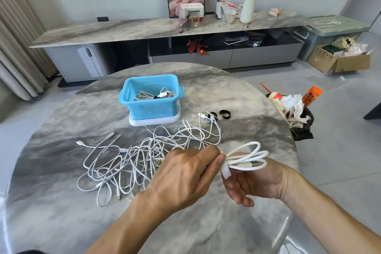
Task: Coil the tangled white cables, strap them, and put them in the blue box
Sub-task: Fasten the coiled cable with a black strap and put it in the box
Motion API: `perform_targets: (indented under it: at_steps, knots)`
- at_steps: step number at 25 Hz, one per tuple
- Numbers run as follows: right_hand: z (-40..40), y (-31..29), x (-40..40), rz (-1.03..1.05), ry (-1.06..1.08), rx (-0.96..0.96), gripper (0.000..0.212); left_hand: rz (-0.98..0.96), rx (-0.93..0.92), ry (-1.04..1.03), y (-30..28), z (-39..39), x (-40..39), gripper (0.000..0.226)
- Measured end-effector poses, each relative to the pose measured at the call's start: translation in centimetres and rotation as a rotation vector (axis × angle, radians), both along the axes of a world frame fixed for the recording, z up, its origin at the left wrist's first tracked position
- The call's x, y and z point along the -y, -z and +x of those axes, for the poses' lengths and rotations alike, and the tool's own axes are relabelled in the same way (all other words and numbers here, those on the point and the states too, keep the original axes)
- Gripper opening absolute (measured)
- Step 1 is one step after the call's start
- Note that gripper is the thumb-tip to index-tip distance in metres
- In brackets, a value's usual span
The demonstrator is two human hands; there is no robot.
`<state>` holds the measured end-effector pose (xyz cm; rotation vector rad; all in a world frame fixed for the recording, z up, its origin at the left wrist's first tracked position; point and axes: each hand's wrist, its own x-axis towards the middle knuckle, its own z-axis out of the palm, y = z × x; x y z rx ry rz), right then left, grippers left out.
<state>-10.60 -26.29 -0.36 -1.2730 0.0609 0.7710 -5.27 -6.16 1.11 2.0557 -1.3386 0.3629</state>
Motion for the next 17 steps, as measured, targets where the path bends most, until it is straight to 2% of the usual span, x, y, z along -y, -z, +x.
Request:
perform_targets:
  at_steps: [4, 7, 12, 14, 17]
  knots:
    - [0.0, 0.2, 0.2, 0.1, -0.038, 0.055, 0.025, 0.029, 0.046, 0.084, 0.2, -0.9, 0.3, 0.028]
    - [0.2, 0.4, 0.5, 0.072, -0.041, 0.067, 0.013, 0.057, 0.071, 0.178, 0.4, -1.2, 0.4, 0.024]
    - [0.5, 0.7, 0.9, -0.187, -0.025, 0.02, 0.011, 0.237, 0.298, 0.232, 2.3, -1.4, 0.8, 0.025]
    - [0.6, 0.7, 0.9, -0.328, 0.039, 0.096, 0.015, 0.279, 0.331, 0.21, 3.1, -1.6, 1.1, 0.026]
    - [0.2, 0.7, -0.3, -0.551, 0.214, 0.317, 0.025, 0.278, 0.32, 0.13, 3.4, -1.1, 1.3, 0.024]
